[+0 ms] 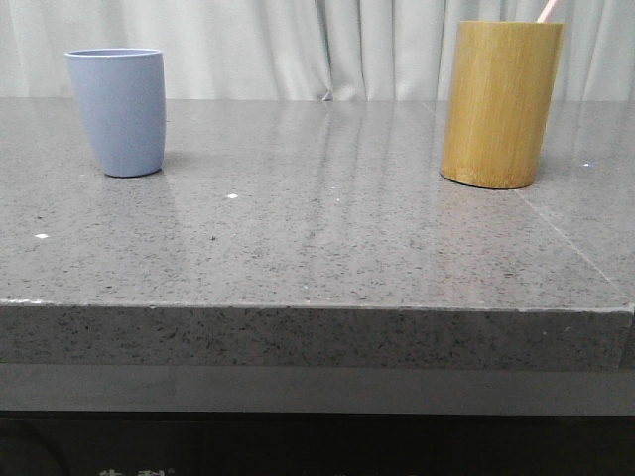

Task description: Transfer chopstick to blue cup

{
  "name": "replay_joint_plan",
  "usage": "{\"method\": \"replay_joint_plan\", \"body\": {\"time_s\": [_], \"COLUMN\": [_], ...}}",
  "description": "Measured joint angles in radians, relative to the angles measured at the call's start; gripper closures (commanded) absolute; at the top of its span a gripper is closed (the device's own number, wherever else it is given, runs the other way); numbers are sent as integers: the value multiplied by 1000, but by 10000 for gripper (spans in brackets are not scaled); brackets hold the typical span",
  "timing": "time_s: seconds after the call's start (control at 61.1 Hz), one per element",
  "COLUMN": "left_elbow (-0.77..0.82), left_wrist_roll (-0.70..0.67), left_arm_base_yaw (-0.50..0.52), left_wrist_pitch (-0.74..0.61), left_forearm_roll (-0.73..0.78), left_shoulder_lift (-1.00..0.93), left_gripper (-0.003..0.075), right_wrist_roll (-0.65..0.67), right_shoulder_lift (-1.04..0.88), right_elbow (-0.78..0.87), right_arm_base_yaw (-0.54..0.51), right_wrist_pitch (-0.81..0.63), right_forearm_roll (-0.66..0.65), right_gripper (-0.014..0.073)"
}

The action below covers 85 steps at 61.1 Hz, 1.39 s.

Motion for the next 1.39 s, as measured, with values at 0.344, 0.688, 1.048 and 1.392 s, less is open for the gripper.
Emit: {"method": "replay_joint_plan", "body": {"time_s": [0.344, 0.688, 1.048, 1.392], "left_elbow": [0, 0, -70, -505], "left_wrist_roll": [0, 2, 2, 2], "left_arm_base_yaw": [0, 0, 0, 0], "left_wrist_pitch": [0, -50, -18, 208], "left_forearm_roll": [0, 19, 19, 19], "left_shoulder_lift": [0, 0, 0, 119], "left_gripper": [739, 739, 739, 739], "right_wrist_roll": [0, 0, 0, 0], "right_shoulder_lift": [0, 0, 0, 166], "right_elbow": [0, 0, -84, -527], "right_arm_base_yaw": [0, 0, 0, 0], "right_wrist_pitch": [0, 0, 26, 350], "right_forearm_roll": [0, 0, 0, -56], "right_gripper": [662, 662, 662, 662]}}
